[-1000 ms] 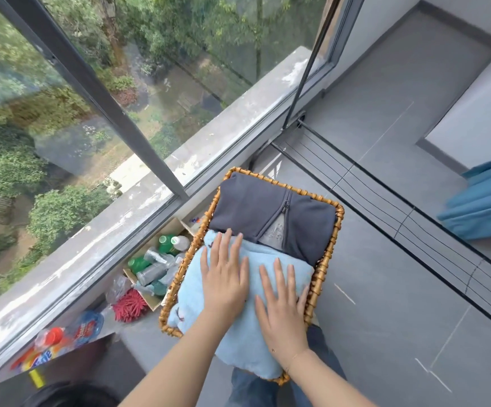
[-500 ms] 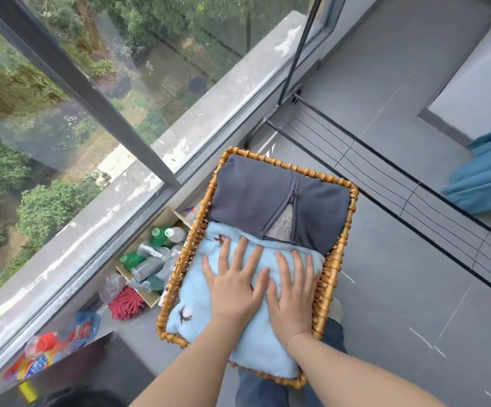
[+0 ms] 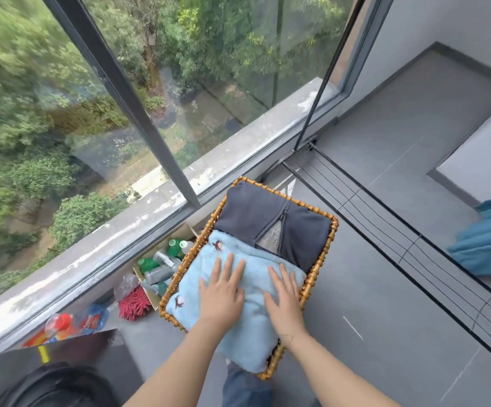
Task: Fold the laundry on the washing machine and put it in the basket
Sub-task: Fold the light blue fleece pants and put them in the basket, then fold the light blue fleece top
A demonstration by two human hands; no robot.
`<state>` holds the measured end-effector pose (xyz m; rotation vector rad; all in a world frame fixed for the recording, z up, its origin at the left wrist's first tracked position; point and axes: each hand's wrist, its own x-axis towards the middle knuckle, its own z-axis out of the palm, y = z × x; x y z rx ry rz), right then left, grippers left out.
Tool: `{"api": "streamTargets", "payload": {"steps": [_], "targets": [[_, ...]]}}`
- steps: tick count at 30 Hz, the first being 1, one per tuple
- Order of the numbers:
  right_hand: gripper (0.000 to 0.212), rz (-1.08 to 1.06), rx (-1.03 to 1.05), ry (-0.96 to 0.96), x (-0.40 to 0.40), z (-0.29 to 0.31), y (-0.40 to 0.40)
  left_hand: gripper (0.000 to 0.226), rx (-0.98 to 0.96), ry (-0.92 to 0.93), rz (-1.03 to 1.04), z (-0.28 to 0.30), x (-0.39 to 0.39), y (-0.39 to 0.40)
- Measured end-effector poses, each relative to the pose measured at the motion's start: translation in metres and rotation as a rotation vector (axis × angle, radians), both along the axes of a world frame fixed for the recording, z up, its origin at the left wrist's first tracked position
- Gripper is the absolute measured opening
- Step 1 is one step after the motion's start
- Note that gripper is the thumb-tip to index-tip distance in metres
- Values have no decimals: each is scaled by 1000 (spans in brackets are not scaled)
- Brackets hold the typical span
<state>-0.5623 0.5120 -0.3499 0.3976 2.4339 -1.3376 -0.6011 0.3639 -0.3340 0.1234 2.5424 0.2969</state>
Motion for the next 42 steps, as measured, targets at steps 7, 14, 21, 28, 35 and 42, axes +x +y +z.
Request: {"api": "streamTargets", "payload": {"steps": [7,14,21,28,35,42], "targets": [[31,55,-144,-141,16,74,89,36,105,-283,331,90,41,45],[20,285,-8,-97,51,161,194,38,201,-182,426,182,95,121],[16,189,-63,-17,111,212,252,29,296,-139,365,236,156,178],[34,-6,280,205,218,273,313,30,506,-19,278,268,216,248],[26,-280,289,322,322,350,424,26,659,-3,11,327,269,386],[18,-484,251,467,412,400,557,19,750,33,-261,393,329,540]]}}
